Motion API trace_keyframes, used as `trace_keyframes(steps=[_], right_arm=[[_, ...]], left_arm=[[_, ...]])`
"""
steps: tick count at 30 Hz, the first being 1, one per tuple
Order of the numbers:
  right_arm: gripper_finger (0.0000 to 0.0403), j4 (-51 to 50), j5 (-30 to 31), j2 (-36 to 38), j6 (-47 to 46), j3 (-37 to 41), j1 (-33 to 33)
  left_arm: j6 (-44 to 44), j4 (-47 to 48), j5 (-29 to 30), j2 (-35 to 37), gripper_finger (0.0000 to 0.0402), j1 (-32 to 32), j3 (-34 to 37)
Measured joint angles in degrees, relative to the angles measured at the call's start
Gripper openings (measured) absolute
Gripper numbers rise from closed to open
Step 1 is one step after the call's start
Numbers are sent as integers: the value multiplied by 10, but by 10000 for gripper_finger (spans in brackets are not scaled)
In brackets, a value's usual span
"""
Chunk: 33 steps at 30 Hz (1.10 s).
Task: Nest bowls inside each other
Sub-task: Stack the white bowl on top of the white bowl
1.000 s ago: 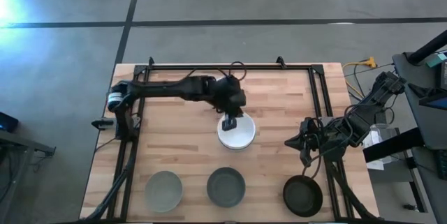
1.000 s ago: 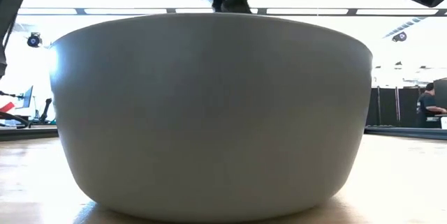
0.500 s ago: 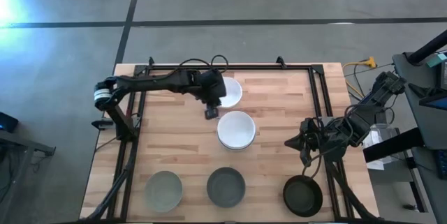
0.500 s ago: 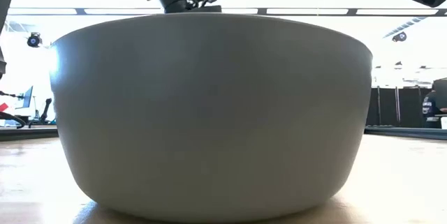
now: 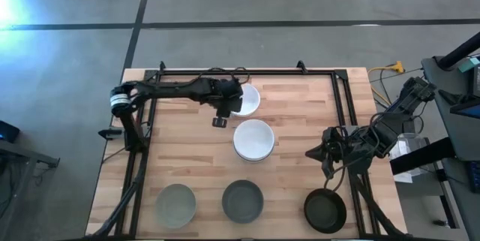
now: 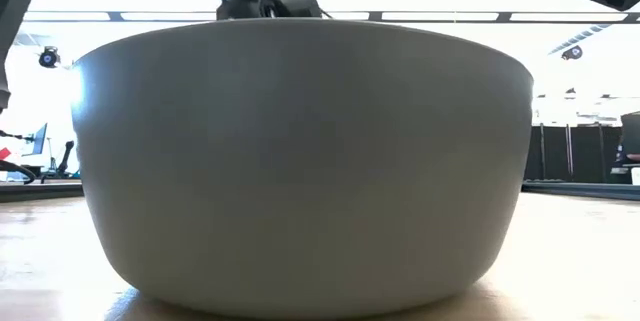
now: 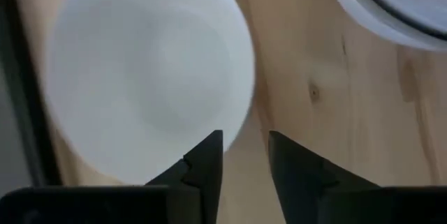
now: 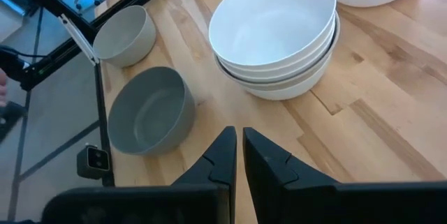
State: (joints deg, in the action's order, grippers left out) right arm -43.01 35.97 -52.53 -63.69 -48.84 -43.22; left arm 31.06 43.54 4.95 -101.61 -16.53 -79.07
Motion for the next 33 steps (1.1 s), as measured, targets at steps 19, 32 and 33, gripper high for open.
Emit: trace_keyframes(steps=[19,32,33], right_arm=[[22,-2,1,0,-23,0,0],[22,-4,1,0,-31,0,0],[22,-4,1,0,-36,0,0]], left_arm=[[10,-49,29,-68,101,-19,-6],[157,-145,31,-75,101,-20,-24],[159,-143,31,-80,101,-20,-24]])
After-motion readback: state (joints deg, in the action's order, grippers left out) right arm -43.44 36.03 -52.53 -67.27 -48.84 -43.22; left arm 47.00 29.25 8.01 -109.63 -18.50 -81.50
